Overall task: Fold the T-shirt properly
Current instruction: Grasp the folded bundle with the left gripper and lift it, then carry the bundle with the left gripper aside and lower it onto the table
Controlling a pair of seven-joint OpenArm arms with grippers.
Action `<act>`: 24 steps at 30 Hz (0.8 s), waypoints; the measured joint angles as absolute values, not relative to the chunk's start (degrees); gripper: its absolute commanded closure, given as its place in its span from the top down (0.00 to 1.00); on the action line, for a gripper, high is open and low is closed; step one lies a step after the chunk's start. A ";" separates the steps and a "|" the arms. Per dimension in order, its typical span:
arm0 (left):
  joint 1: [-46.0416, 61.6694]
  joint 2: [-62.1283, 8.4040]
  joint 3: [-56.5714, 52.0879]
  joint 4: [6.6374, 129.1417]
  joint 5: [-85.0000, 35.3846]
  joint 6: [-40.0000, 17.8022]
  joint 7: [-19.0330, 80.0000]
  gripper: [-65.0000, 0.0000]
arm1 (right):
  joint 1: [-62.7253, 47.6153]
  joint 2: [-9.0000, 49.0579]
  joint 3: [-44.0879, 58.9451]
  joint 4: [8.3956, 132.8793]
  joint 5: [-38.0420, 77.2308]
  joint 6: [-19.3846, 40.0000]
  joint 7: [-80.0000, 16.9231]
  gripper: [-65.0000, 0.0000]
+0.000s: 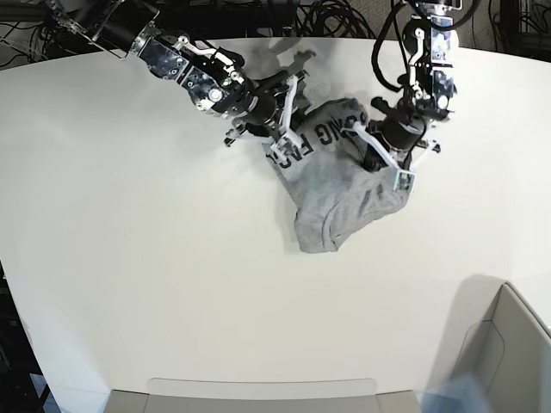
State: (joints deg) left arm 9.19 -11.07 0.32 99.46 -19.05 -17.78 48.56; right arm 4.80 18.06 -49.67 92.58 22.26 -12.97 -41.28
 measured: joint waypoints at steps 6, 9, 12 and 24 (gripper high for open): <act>3.81 -10.66 -3.81 104.64 -19.20 -17.74 54.02 0.00 | 0.34 17.61 -47.66 97.14 20.75 -12.78 -44.56 0.19; 5.41 -7.27 -6.44 111.46 -19.03 -17.26 53.52 0.00 | -6.02 18.02 -36.75 103.53 18.17 -13.04 -45.08 0.19; 6.35 -2.85 -5.41 113.58 -18.92 -17.34 52.90 0.00 | -10.04 17.56 -24.56 109.75 17.30 -12.45 -44.18 0.19; 10.83 3.81 4.86 97.84 -19.14 -8.25 30.37 0.00 | -21.28 23.20 -9.72 112.22 17.54 -12.29 -44.38 0.19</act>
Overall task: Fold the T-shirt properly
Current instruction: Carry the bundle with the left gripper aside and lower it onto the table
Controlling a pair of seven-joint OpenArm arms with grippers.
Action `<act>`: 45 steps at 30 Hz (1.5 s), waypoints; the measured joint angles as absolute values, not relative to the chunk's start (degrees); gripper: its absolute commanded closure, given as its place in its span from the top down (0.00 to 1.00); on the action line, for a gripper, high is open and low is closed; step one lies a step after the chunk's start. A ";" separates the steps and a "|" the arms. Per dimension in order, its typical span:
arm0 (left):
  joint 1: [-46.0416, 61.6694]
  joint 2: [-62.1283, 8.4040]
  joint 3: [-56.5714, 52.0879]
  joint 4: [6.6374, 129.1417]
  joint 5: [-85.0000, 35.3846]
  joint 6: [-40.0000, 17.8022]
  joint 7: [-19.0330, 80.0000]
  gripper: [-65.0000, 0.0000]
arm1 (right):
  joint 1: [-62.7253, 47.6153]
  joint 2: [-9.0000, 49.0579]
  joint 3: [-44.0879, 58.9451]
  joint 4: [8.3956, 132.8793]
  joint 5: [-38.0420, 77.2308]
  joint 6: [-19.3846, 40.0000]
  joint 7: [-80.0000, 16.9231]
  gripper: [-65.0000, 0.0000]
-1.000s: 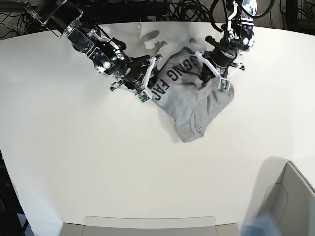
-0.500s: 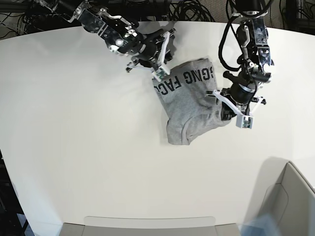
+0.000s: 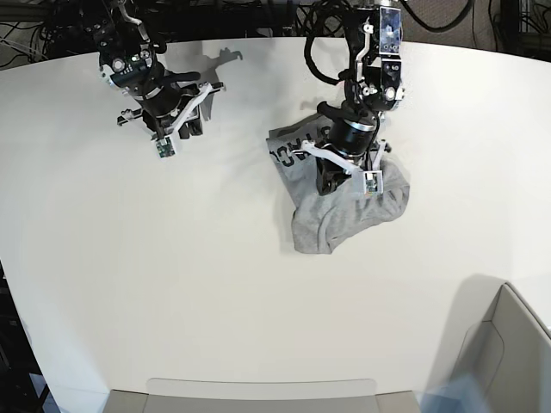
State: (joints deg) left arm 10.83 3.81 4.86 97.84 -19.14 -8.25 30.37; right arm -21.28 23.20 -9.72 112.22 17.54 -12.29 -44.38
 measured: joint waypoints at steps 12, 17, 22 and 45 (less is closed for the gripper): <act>9.19 5.69 4.82 72.05 -20.10 -9.30 2.63 0.00 | -23.18 23.31 -8.43 112.20 17.15 -12.38 -44.51 0.19; 7.70 0.16 4.73 65.82 -21.41 -14.41 -1.74 0.00 | -23.14 23.33 -8.43 112.18 17.10 -12.40 -44.53 0.19; 6.96 -8.73 2.44 62.78 -22.15 -15.86 -4.99 0.00 | -23.00 23.14 -8.54 112.18 17.10 -12.23 -44.53 0.19; 14.72 -21.54 -5.39 85.56 -19.38 -13.37 15.18 0.00 | -20.12 19.94 -10.52 112.38 17.10 -12.38 -44.47 0.19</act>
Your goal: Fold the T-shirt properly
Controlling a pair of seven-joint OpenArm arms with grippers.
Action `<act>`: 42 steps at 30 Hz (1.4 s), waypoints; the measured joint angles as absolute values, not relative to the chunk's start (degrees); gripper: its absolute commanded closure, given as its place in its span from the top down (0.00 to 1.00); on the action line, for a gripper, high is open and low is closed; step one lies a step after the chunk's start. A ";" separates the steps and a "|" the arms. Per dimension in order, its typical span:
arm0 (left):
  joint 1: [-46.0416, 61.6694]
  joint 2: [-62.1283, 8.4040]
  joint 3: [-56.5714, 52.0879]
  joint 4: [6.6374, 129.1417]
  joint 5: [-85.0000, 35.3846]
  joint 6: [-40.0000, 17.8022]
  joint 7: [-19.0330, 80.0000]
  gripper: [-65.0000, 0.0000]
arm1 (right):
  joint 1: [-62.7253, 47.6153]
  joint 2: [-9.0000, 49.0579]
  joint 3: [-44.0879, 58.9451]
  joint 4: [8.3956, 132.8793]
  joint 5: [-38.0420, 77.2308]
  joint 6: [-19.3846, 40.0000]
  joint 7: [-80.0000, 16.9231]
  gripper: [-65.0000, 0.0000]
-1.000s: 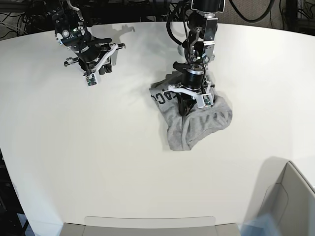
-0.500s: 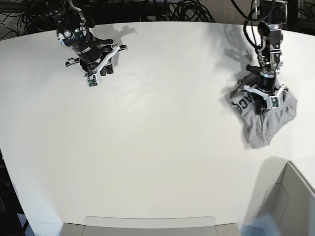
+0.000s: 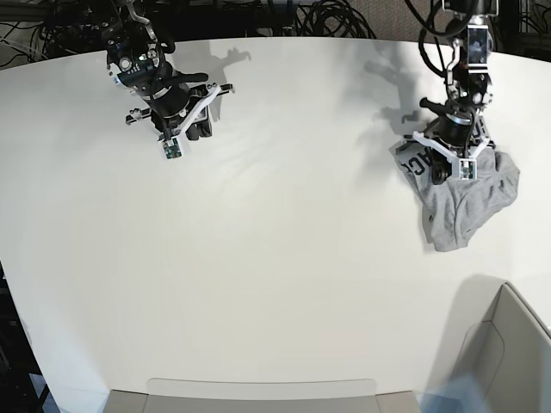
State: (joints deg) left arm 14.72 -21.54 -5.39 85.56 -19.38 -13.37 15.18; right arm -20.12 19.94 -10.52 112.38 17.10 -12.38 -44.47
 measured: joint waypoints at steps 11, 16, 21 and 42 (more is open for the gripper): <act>25.36 -14.87 -14.63 113.84 -19.55 -13.30 24.62 0.00 | -21.69 20.47 -9.96 117.71 16.84 -12.45 -44.29 0.00; 32.80 -11.79 -15.14 114.28 -19.25 -12.88 28.21 0.00 | -28.01 19.94 -10.41 117.60 17.06 -12.38 -43.90 0.00; 39.66 -9.06 -15.16 114.67 -19.55 -13.13 28.29 0.00 | -34.00 19.86 -11.27 117.60 17.10 -12.27 -44.18 0.00; 57.95 -5.89 -21.96 111.68 -19.29 -13.34 26.98 0.00 | -58.72 19.68 -11.92 111.26 16.71 -13.02 -27.11 0.00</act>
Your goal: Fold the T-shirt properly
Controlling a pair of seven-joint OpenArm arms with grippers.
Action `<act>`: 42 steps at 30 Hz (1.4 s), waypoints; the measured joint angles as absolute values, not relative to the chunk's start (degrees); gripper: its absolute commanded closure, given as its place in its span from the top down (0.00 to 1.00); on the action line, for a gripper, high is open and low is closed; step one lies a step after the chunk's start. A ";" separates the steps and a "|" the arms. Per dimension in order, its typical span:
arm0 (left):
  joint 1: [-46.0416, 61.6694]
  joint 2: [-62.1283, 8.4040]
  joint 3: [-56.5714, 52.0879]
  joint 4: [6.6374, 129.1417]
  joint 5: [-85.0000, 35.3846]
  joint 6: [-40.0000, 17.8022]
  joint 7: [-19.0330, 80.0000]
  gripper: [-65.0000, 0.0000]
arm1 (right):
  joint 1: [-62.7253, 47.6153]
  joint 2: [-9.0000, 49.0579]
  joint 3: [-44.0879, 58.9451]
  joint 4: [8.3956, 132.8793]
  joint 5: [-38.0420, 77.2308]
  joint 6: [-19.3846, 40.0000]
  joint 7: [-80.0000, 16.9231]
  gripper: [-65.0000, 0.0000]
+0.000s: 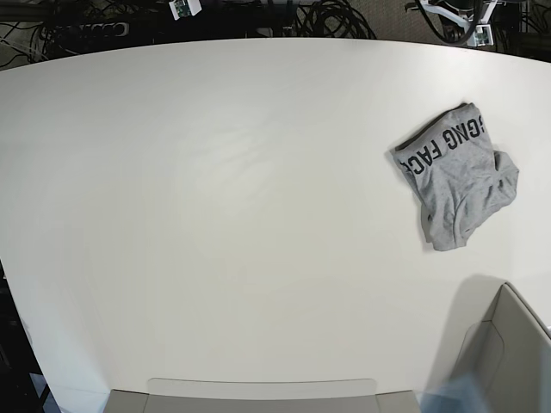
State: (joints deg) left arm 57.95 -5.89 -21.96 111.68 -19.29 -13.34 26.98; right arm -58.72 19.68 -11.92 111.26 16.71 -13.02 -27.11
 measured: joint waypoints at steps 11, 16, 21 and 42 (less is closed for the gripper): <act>57.82 -6.09 -16.45 84.53 -19.16 -13.43 6.70 0.00 | -56.12 17.58 -12.36 89.17 17.15 -12.69 -12.88 0.00; 52.95 -7.07 -13.50 71.70 -19.00 -13.28 3.44 0.00 | -50.33 15.79 -12.25 80.25 17.12 -12.45 -11.81 0.00; 43.62 -9.39 -9.96 53.34 -19.38 -13.34 -3.60 0.00 | -44.27 15.86 -14.83 69.43 17.17 -12.60 -11.81 0.00; 10.17 -9.98 5.15 0.45 -19.44 -13.45 -16.82 0.00 | -10.24 12.12 -16.88 8.93 17.19 -3.27 -1.13 0.00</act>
